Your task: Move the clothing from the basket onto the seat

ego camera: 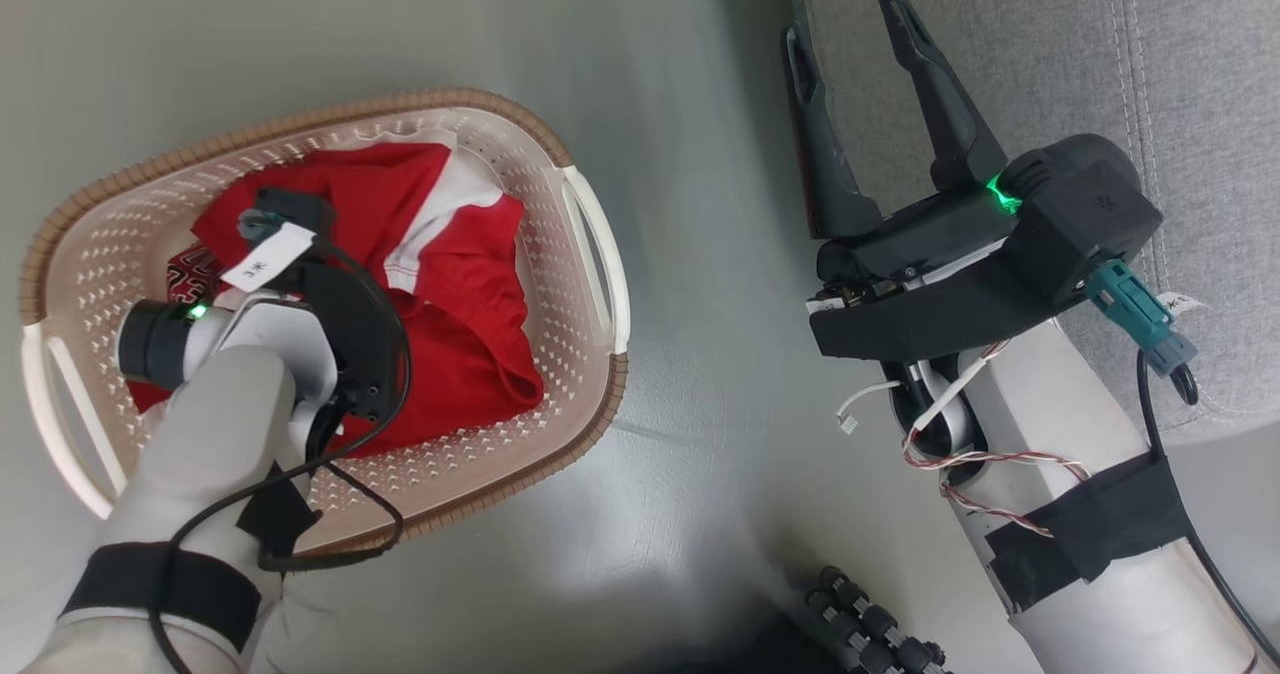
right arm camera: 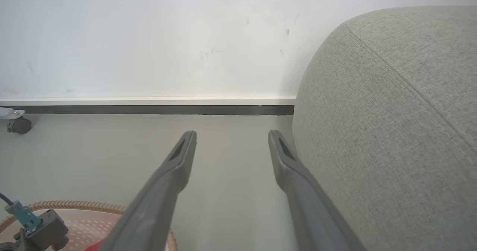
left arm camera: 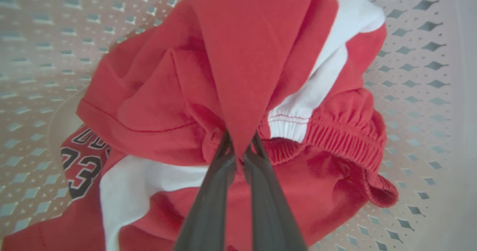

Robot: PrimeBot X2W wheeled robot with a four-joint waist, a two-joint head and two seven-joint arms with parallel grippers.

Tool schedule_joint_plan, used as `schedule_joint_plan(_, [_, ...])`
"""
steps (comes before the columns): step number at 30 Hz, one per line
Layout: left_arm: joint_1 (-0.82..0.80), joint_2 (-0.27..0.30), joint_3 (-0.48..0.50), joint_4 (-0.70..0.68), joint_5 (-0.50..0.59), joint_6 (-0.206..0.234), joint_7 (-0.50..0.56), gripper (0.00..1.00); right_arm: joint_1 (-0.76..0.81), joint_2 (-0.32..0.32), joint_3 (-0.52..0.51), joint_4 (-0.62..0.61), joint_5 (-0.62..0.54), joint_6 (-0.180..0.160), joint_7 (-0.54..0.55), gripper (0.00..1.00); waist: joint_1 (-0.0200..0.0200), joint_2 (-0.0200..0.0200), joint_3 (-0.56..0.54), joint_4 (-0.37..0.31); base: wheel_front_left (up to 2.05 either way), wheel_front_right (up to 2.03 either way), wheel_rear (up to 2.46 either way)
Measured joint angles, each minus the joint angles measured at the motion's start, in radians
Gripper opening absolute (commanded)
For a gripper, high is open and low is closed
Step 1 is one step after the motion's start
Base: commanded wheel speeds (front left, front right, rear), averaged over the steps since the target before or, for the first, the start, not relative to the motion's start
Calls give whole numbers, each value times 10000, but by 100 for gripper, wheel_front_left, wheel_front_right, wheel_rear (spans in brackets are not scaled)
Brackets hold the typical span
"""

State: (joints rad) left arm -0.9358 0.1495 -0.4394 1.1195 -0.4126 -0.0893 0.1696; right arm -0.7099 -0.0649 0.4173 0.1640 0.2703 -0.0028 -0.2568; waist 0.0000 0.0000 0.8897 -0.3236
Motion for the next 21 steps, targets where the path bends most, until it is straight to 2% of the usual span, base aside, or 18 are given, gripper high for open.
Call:
schedule_joint_plan(9, [14, -295, -111, 88, 2, -79, -489, 0, -36, -10, -153, 274, -132, 46, 0, 100, 0, 0, -455, 230, 0, 0, 0])
schedule_joint_plan(21, [492, -635, -115, -117, -75, -96, -2132, 0, 50, -311, -489, 786, -245, 127, 0, 100, -1, 0, -1613, 937, 0, 0, 0])
